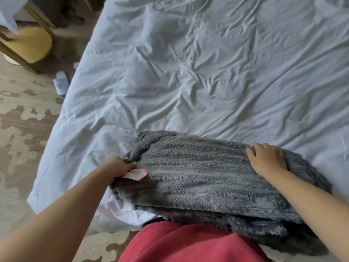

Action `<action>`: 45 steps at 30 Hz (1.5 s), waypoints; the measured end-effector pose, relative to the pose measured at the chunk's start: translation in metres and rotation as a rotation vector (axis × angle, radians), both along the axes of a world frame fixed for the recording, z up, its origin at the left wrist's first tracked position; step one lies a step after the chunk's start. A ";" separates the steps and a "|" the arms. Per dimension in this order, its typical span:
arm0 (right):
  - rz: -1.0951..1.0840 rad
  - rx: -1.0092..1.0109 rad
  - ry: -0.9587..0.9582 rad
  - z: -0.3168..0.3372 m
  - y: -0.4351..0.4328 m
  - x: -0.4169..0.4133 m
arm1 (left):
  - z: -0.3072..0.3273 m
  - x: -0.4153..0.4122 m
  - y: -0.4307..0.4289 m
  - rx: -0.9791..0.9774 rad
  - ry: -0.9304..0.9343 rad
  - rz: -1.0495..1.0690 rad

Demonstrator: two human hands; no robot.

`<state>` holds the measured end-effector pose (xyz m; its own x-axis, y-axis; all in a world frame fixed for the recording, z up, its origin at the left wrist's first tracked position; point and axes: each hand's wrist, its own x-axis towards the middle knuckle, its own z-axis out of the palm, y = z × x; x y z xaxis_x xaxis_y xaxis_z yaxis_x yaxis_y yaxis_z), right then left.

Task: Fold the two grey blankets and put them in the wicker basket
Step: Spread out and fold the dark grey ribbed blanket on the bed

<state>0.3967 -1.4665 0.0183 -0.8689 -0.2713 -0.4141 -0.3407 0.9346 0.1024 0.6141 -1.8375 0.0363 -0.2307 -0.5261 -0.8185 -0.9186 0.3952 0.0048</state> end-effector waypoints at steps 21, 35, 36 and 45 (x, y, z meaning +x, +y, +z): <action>-1.454 -0.584 -0.443 0.056 0.135 0.114 | -0.027 -0.022 0.237 0.115 0.195 -1.010; -1.165 -0.588 -0.451 -0.020 0.232 0.037 | 0.005 -0.072 0.379 -0.012 0.429 -0.704; -1.196 -0.660 -0.530 -0.030 0.239 0.036 | 0.001 -0.067 0.387 -0.050 0.486 -0.759; -1.410 -1.091 -0.999 -0.083 0.283 0.031 | -0.001 -0.054 0.417 0.180 0.727 -0.244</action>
